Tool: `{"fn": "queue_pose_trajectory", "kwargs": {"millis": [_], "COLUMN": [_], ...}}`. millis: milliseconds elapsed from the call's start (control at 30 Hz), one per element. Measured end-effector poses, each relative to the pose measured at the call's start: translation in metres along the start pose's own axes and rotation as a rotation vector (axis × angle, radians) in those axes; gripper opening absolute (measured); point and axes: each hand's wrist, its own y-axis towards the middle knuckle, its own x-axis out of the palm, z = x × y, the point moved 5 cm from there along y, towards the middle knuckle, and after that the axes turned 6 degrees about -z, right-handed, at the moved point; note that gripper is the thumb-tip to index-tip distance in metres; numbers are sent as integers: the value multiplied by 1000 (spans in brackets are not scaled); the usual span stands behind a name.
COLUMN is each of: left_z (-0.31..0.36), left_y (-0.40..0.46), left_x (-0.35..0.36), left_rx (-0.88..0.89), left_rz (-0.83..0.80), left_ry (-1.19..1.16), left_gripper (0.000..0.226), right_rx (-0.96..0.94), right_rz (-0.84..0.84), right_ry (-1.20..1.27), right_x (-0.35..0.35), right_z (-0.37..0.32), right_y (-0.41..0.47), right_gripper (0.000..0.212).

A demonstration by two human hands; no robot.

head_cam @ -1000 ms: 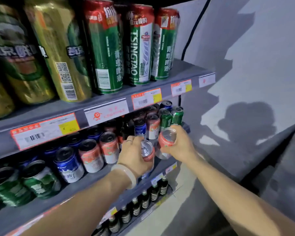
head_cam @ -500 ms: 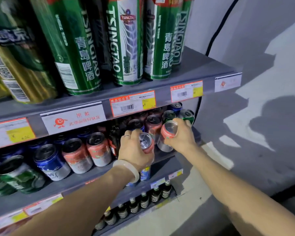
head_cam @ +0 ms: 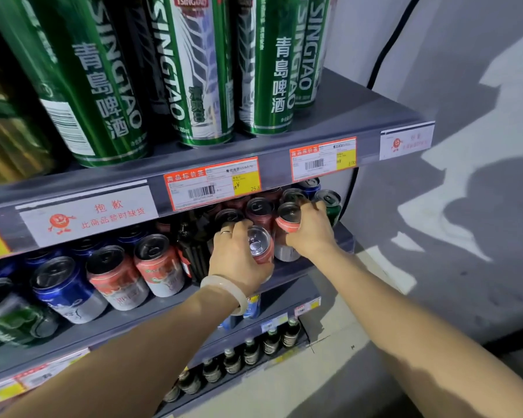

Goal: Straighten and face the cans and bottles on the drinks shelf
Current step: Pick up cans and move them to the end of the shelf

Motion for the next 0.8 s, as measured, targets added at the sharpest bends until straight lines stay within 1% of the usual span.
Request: {"fn": "queue_pose_trajectory", "kwargs": {"millis": [133,233,333,400,467,500,533,600,667,733,800], "left_z": [6,7,4,2,1,1,2,3,6,8,9], "left_y": [3,6,8,10,12,13,14,16,19,22,26], "left_x": [2,4,7,7,9,10,11,13,15,16,16], "left_rx": [-9,-13,-43,-63,-71,-70,-68,-68,-73,-76,-67], "left_rz": [14,24,15,33,49,50,51,46,35,23,19], "left_ry": [21,34,27,12,2,8,21,55,75,94,126], "left_gripper": [70,69,70,70,70,70,69,68,68,67,65], "right_rx": [-40,-83,-125,-181,-246,-241,-207,-96,20,54,32], "right_rz": [-23,-11,-33,-1,114,172,218,246,140,27,-7], "right_ry": [-33,4,31,90,214,277,312,283,235,255,275], "right_x": [10,17,16,9,-7,-16,-24,-36,-36,-32,-28], "right_z": [4,9,13,17,24,30,38,53,62,64,62], "right_y": [4,4,2,-3,-8,-8,-5,5,18,28,36], "right_gripper": [61,66,70,65,49,42,41,48,67,88,96]}}
